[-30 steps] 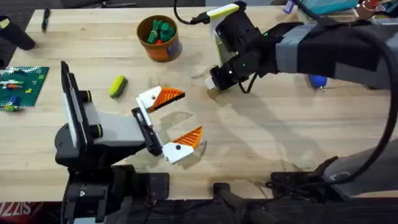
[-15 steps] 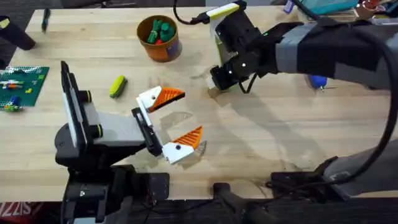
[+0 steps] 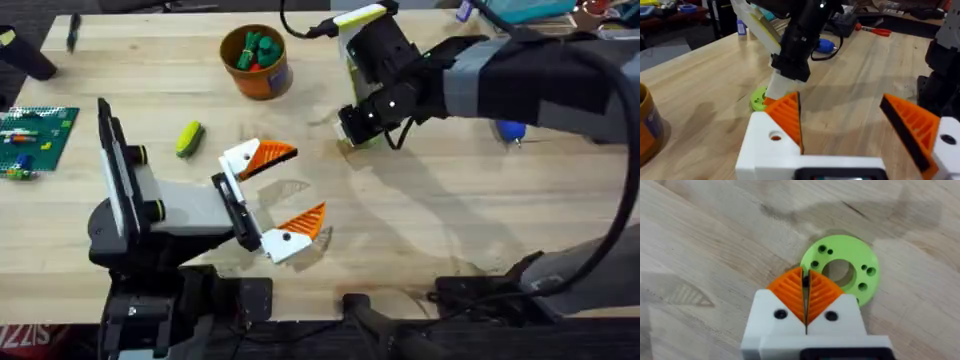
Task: Pick up the gripper from the table and insert it into the empty holder that is missing its gripper. Then pick up a screw, insert it into the mounting hole, and use the screwdriver to tighten it. Finally, clean up the table by picking up the vegetable and placing it into the bucket.
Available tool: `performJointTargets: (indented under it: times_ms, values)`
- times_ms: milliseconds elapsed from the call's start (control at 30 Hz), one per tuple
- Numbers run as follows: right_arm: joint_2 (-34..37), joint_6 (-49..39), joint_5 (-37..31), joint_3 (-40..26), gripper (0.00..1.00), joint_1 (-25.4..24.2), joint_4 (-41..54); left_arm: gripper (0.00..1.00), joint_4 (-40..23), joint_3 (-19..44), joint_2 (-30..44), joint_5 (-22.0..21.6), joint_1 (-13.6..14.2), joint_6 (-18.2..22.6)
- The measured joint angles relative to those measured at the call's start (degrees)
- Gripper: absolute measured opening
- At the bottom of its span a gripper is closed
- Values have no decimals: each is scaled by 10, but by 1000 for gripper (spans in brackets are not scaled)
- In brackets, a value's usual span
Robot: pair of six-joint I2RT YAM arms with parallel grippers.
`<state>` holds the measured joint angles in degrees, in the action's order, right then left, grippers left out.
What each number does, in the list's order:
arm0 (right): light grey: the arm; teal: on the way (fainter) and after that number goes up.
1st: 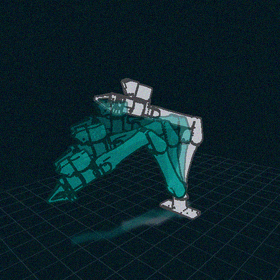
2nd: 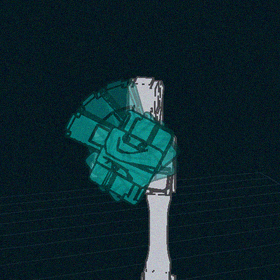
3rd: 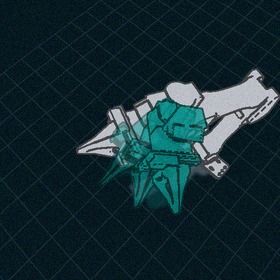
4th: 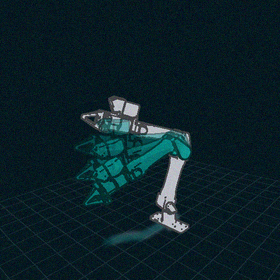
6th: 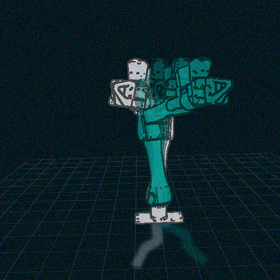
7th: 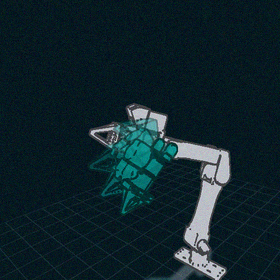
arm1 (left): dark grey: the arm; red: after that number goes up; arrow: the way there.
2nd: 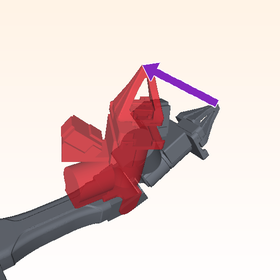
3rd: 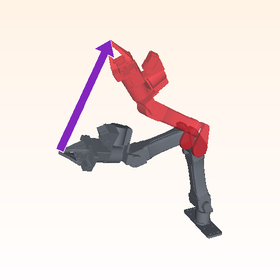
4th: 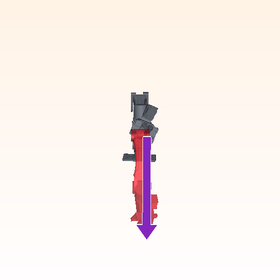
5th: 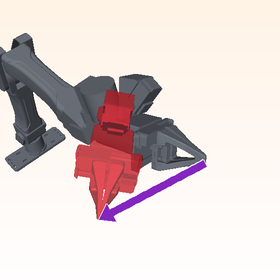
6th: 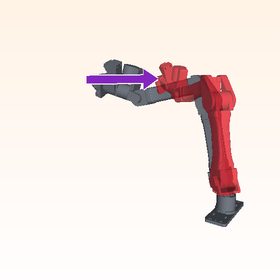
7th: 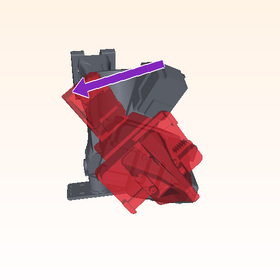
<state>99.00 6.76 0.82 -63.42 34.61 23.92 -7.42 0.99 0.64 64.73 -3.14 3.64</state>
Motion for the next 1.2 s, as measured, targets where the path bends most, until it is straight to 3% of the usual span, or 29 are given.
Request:
performJointTargets:
  times_ms: [833, 1200]
  values:
    - [-4, -8, -1, -8, 7, 0, 5, 985, 0, 0, 0, 0, 0, 0]
    - [-30, -8, -1, -65, 7, 0, 73, 985, 0, 0, 0, 0, 0, 0]
